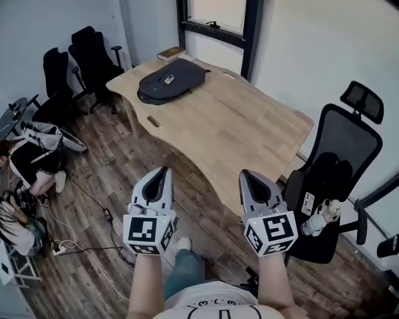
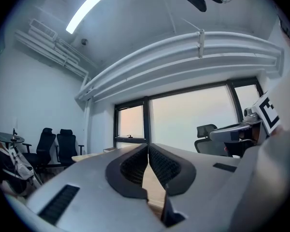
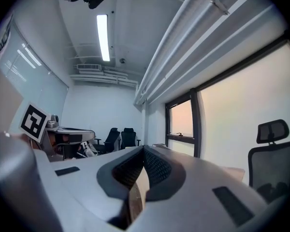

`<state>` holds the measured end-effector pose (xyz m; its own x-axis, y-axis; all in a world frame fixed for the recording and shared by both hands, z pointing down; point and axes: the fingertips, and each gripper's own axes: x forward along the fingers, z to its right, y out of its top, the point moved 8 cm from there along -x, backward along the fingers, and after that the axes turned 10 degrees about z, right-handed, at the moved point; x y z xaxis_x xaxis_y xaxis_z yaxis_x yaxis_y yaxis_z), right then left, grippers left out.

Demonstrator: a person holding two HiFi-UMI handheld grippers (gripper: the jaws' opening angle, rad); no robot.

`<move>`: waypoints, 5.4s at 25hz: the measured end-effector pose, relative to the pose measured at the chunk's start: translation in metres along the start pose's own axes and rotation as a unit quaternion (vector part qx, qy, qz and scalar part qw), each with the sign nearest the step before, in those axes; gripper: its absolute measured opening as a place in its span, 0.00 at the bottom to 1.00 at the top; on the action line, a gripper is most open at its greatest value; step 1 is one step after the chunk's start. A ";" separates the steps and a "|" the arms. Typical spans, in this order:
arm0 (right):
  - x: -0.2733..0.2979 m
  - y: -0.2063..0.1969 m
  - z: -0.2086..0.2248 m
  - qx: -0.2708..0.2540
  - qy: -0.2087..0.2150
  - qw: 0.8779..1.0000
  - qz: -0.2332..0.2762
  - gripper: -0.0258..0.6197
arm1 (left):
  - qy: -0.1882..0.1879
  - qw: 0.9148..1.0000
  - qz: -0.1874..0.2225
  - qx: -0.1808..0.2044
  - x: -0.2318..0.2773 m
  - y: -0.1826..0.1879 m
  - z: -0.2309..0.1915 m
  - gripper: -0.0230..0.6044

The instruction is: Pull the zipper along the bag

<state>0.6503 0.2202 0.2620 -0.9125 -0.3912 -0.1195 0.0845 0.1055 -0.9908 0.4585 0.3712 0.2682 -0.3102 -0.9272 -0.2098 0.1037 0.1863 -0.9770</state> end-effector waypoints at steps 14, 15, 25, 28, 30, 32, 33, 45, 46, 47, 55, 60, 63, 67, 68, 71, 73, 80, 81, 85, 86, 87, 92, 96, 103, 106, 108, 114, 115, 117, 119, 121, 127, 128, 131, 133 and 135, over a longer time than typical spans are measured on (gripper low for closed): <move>0.216 -0.026 -0.028 0.011 -0.008 1.000 -0.012 0.12 | -0.006 1.000 -0.016 -0.018 0.126 -0.042 -0.183 0.07; 0.228 -0.027 -0.030 0.008 -0.009 1.000 -0.013 0.12 | -0.006 1.000 -0.017 -0.019 0.132 -0.044 -0.194 0.07; 0.288 -0.048 -0.027 -0.003 -0.018 0.999 -0.046 0.12 | 0.003 0.999 -0.030 -0.036 0.160 -0.073 -0.249 0.07; 0.305 -0.055 -0.021 0.001 -0.017 0.999 -0.047 0.12 | 0.000 0.999 -0.032 -0.034 0.175 -0.079 -0.256 0.07; 0.317 -0.061 -0.018 0.000 -0.018 0.999 -0.048 0.12 | -0.003 0.999 -0.033 -0.031 0.187 -0.083 -0.262 0.07; 0.330 -0.067 -0.011 -0.001 -0.021 0.999 -0.047 0.12 | -0.009 0.999 -0.032 -0.028 0.204 -0.087 -0.267 0.07; 0.338 -0.070 -0.006 0.001 -0.024 0.999 -0.047 0.12 | -0.013 0.999 -0.032 -0.026 0.213 -0.090 -0.270 0.07; 0.467 -0.114 0.078 0.039 -0.085 0.994 -0.062 0.12 | -0.084 0.994 -0.069 -0.017 0.391 -0.141 -0.317 0.07; 0.478 -0.119 0.085 0.041 -0.088 0.993 -0.066 0.12 | -0.089 0.993 -0.073 -0.017 0.407 -0.147 -0.322 0.07; 0.489 -0.125 0.091 0.043 -0.092 0.992 -0.071 0.12 | -0.095 0.992 -0.080 -0.017 0.422 -0.153 -0.327 0.07; 0.551 -0.163 0.122 0.059 -0.098 0.987 -0.113 0.12 | -0.121 0.985 -0.122 -0.025 0.494 -0.200 -0.354 0.07; 0.571 -0.184 0.127 0.051 -0.084 0.984 -0.148 0.12 | -0.144 0.980 -0.138 -0.029 0.518 -0.223 -0.367 0.07; 0.587 -0.194 0.129 0.058 -0.084 0.981 -0.164 0.12 | -0.166 0.973 -0.155 -0.030 0.536 -0.235 -0.381 0.07; 0.616 -0.215 0.135 0.048 -0.072 0.976 -0.200 0.12 | -0.206 0.958 -0.196 -0.026 0.560 -0.262 -0.400 0.07; 0.624 -0.222 0.137 0.047 -0.066 0.974 -0.211 0.12 | -0.216 0.954 -0.208 -0.024 0.565 -0.269 -0.405 0.07; 0.643 -0.248 0.143 0.066 -0.034 0.968 -0.239 0.12 | -0.239 0.941 -0.238 -0.033 0.577 -0.287 -0.421 0.07; 0.653 -0.265 0.149 0.091 -0.004 0.962 -0.258 0.26 | -0.249 0.933 -0.256 -0.039 0.586 -0.298 -0.429 0.07; 0.682 -0.328 0.164 0.096 0.087 0.933 -0.337 0.27 | -0.270 0.911 -0.308 -0.043 0.609 -0.333 -0.442 0.07; 0.686 -0.336 0.167 0.091 0.102 0.927 -0.348 0.28 | -0.274 0.909 -0.313 -0.041 0.612 -0.337 -0.443 0.07; 0.699 -0.361 0.179 0.067 0.149 0.908 -0.386 0.29 | -0.286 0.899 -0.329 -0.031 0.624 -0.350 -0.445 0.07; 0.701 -0.366 0.183 0.064 0.158 0.904 -0.393 0.29 | -0.288 0.898 -0.331 -0.031 0.627 -0.353 -0.445 0.07; 0.704 -0.371 0.185 0.063 0.169 0.899 -0.398 0.29 | -0.290 0.896 -0.334 -0.031 0.629 -0.355 -0.444 0.07; 0.718 -0.387 0.185 0.064 0.232 0.878 -0.413 0.32 | -0.300 0.889 -0.345 -0.032 0.638 -0.368 -0.440 0.07; 0.723 -0.392 0.181 0.052 0.262 0.872 -0.411 0.32 | -0.299 0.885 -0.355 -0.033 0.641 -0.376 -0.437 0.07; 0.720 -0.395 0.174 0.023 0.309 0.863 -0.399 0.19 | -0.298 0.878 -0.374 -0.029 0.638 -0.388 -0.437 0.07; 0.719 -0.386 0.178 0.036 0.301 0.868 -0.394 0.18 | -0.299 0.876 -0.378 -0.026 0.636 -0.390 -0.437 0.07; 0.717 -0.382 0.180 0.040 0.295 0.870 -0.393 0.15 | -0.300 0.875 -0.378 -0.025 0.634 -0.390 -0.436 0.07; 0.713 -0.384 0.171 0.007 0.280 0.857 -0.434 0.12 | -0.310 0.867 -0.390 -0.014 0.629 -0.397 -0.434 0.07; 0.713 -0.382 0.169 -0.014 0.273 0.856 -0.438 0.12 | -0.311 0.863 -0.398 -0.010 0.628 -0.403 -0.434 0.07; 0.712 -0.379 0.164 -0.046 0.254 0.858 -0.445 0.12 | -0.305 0.854 -0.422 -0.010 0.626 -0.417 -0.434 0.07; 0.711 -0.379 0.159 -0.058 0.232 0.859 -0.453 0.13 | -0.283 0.851 -0.440 -0.041 0.624 -0.426 -0.437 0.07; 0.710 -0.379 0.156 -0.057 0.209 0.863 -0.457 0.13 | -0.262 0.857 -0.439 -0.066 0.623 -0.429 -0.439 0.06; 0.704 -0.375 0.146 -0.030 0.150 0.868 -0.473 0.13 | -0.227 0.871 -0.433 -0.052 0.619 -0.431 -0.434 0.06; 0.702 -0.375 0.142 -0.029 0.149 0.866 -0.477 0.13 | -0.218 0.873 -0.433 -0.054 0.618 -0.432 -0.433 0.06; 0.696 -0.374 0.128 -0.028 0.153 0.860 -0.485 0.13 | -0.210 0.875 -0.432 -0.053 0.619 -0.432 -0.432 0.06; 0.693 -0.373 0.116 -0.021 0.151 0.859 -0.489 0.13 | -0.214 0.875 -0.431 -0.057 0.619 -0.433 -0.432 0.06; 0.691 -0.374 0.102 -0.011 0.142 0.859 -0.492 0.13 | -0.211 0.874 -0.433 -0.066 0.619 -0.434 -0.434 0.06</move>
<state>0.0293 -0.1830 0.5437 -0.5987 -0.0626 0.7985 -0.7884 -0.1300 -0.6013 -0.1888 -0.1431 0.5456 0.1602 -0.7713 0.6160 -0.1150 -0.6344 -0.7644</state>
